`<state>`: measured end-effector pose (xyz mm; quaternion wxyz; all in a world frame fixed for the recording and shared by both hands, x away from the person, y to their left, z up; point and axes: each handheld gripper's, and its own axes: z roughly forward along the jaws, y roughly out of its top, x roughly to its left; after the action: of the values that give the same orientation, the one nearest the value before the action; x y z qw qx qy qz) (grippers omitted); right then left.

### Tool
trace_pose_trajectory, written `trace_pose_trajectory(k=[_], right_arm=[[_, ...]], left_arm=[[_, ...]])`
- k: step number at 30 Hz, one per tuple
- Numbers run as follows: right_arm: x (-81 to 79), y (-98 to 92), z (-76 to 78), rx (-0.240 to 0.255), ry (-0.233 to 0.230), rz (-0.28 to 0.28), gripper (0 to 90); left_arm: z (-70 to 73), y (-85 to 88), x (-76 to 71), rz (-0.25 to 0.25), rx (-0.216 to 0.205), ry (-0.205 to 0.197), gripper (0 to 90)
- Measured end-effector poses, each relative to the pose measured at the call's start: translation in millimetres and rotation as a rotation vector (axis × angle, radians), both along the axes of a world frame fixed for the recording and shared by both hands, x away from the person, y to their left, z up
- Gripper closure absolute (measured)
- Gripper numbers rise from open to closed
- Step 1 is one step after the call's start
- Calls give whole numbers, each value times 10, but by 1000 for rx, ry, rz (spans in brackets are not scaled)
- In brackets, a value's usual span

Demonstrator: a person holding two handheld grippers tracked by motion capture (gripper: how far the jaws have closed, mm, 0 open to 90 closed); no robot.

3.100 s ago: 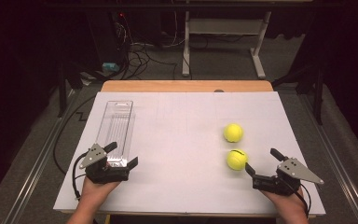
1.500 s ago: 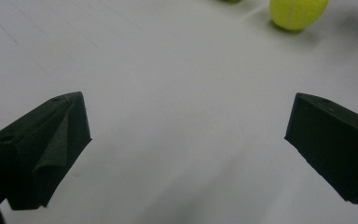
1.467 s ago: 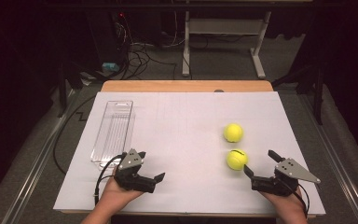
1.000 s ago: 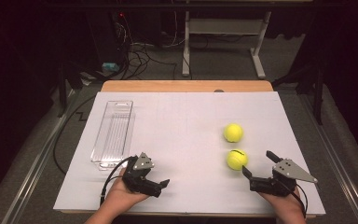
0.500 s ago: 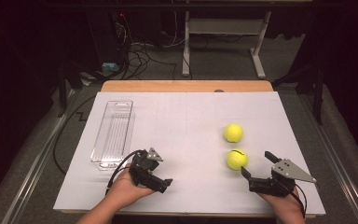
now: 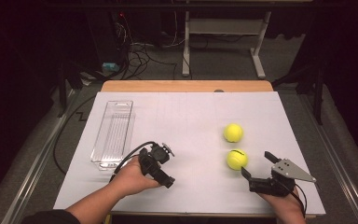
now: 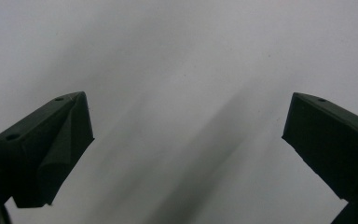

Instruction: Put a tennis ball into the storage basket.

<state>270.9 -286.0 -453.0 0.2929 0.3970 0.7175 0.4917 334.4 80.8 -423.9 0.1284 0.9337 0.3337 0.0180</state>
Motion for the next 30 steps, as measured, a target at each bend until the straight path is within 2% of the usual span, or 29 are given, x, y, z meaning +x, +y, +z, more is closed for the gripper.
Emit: trace_pose_trajectory(k=[1,3,6,9,11,18,19,30], right_arm=[[-1,2,-2,1,2,1,0],[-2,4,-4,1,3,1,0],[3,13,-14,-7,3,8,0],[1,19,-15,-8,5,10,0],[0,25,-19,-9,7,12,0],[2,46,-28,-21,15,14,0],[3,48,-28,-24,15,15,0],[25,106,-15,-47,36,16,0]], left_arm=[[26,-23,26,-2,13,20,21],[36,-33,41,-4,19,30,21],[53,-62,104,-3,37,83,21],[50,-80,118,-7,52,94,21],[63,-104,142,-22,79,119,21],[70,-162,173,-26,115,155,20],[76,-183,175,-32,118,170,20],[117,-186,188,-35,119,193,9]])
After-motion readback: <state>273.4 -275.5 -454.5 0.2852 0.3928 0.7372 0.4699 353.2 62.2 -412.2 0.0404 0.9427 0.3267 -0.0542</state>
